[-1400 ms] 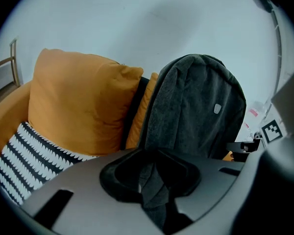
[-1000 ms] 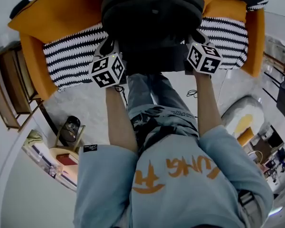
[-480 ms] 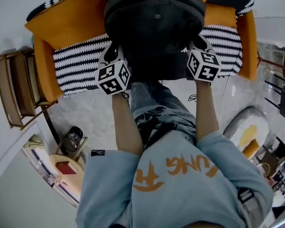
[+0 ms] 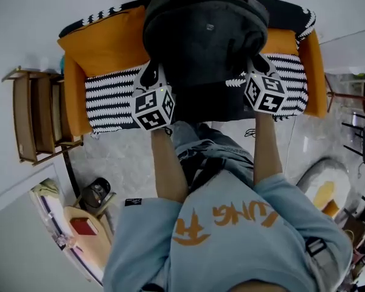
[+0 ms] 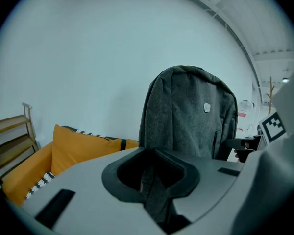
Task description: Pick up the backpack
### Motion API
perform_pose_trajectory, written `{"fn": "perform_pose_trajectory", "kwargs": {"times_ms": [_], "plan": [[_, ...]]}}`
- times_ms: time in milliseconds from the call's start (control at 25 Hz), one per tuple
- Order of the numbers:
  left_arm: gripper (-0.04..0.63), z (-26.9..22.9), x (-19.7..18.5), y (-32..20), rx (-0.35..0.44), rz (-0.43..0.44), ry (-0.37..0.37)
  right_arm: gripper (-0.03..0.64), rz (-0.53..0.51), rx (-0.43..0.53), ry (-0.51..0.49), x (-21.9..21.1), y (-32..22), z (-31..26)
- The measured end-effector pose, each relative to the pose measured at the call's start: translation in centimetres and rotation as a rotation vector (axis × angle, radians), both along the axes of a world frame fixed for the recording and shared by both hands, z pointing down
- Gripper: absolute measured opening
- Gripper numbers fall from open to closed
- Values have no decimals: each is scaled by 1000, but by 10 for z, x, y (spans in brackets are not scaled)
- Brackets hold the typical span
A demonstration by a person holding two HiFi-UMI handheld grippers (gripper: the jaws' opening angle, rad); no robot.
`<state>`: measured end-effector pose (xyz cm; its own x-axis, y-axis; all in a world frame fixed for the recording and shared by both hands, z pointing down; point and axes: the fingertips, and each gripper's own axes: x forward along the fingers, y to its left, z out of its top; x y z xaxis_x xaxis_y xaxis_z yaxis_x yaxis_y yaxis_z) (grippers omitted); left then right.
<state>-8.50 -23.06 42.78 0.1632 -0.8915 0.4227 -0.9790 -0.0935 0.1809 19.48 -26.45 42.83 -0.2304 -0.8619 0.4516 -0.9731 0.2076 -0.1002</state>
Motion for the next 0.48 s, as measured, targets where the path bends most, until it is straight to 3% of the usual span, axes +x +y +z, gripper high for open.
{"fn": "perform_pose_trajectory", "kwargs": {"times_ms": [480], "plan": [[66, -81, -2, 23, 148, -55, -10, 38, -72, 162, -8, -5, 4, -80]]}}
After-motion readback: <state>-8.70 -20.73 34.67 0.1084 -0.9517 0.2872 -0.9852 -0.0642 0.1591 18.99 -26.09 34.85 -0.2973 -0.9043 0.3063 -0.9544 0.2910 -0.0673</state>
